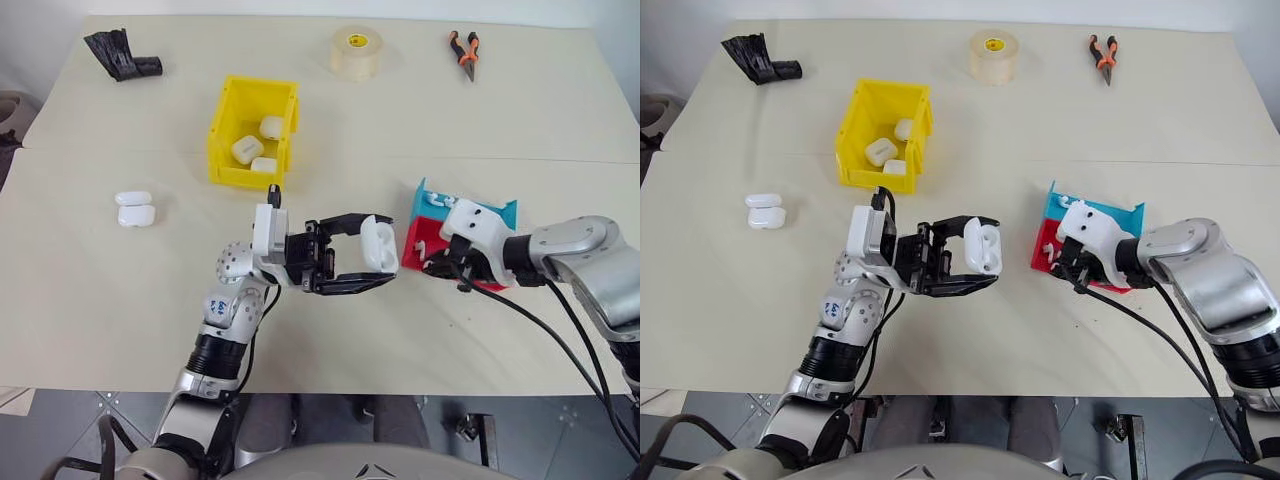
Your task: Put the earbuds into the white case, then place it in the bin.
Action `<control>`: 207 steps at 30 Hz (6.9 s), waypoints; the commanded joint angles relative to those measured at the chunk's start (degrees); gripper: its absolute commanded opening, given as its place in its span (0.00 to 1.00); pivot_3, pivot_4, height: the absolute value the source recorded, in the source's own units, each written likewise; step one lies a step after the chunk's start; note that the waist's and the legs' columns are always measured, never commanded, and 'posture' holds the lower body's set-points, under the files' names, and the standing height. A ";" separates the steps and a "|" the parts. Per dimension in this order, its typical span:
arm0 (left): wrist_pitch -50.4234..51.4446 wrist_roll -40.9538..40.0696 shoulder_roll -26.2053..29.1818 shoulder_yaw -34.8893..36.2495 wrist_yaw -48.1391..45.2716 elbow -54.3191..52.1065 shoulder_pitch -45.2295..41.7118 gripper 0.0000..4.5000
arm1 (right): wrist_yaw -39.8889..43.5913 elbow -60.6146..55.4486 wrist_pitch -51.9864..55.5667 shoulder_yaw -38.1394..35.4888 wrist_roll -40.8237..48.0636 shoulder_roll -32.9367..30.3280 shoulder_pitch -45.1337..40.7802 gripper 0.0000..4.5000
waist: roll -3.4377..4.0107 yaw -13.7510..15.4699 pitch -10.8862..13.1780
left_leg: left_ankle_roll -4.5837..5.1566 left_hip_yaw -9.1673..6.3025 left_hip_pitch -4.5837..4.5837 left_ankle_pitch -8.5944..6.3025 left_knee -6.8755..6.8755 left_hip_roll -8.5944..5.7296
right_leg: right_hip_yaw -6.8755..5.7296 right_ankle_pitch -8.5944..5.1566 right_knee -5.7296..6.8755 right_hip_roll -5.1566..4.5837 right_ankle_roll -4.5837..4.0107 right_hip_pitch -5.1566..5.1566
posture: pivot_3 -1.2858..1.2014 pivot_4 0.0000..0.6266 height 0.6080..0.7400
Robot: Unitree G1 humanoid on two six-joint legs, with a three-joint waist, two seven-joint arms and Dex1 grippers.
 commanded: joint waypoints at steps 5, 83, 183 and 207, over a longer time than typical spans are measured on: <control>3.06 -2.12 0.58 0.70 -0.48 -1.11 -1.58 0.65 | 4.32 0.44 -12.58 -23.28 13.62 6.68 8.03 0.11 | -0.04 0.04 0.00 | 0.00 0.02 0.02 0.00 -0.02 0.00 | 0.01 0.00 0.00 0.00 0.01 0.01 | 0.52 0.24 1.00; 12.63 -5.82 -0.99 6.42 2.13 -0.64 -5.86 0.65 | -4.70 -9.66 -38.99 -13.70 28.14 25.06 16.79 0.11 | 0.06 -0.07 -0.03 | -0.02 0.11 0.12 0.01 -0.11 -0.01 | 0.08 0.01 0.03 0.04 0.01 -0.01 | 0.52 0.24 1.00; 1.34 -1.38 0.38 3.17 2.49 -4.65 3.24 0.65 | 18.50 83.82 -62.25 10.60 -30.29 12.08 -41.66 0.86 | 0.18 -1.95 -0.04 | 0.00 0.20 0.05 0.02 -0.16 0.06 | 0.06 0.01 0.00 0.03 0.02 -0.08 | 0.52 0.24 1.00; 1.16 -1.72 0.91 3.00 3.30 -4.65 2.99 0.65 | 20.12 85.50 -64.70 9.40 -31.57 13.94 -40.80 0.41 | 0.19 -1.90 -0.04 | -0.01 0.20 0.06 0.02 -0.13 0.06 | 0.08 0.01 0.03 0.03 0.02 -0.08 | 0.52 0.24 1.00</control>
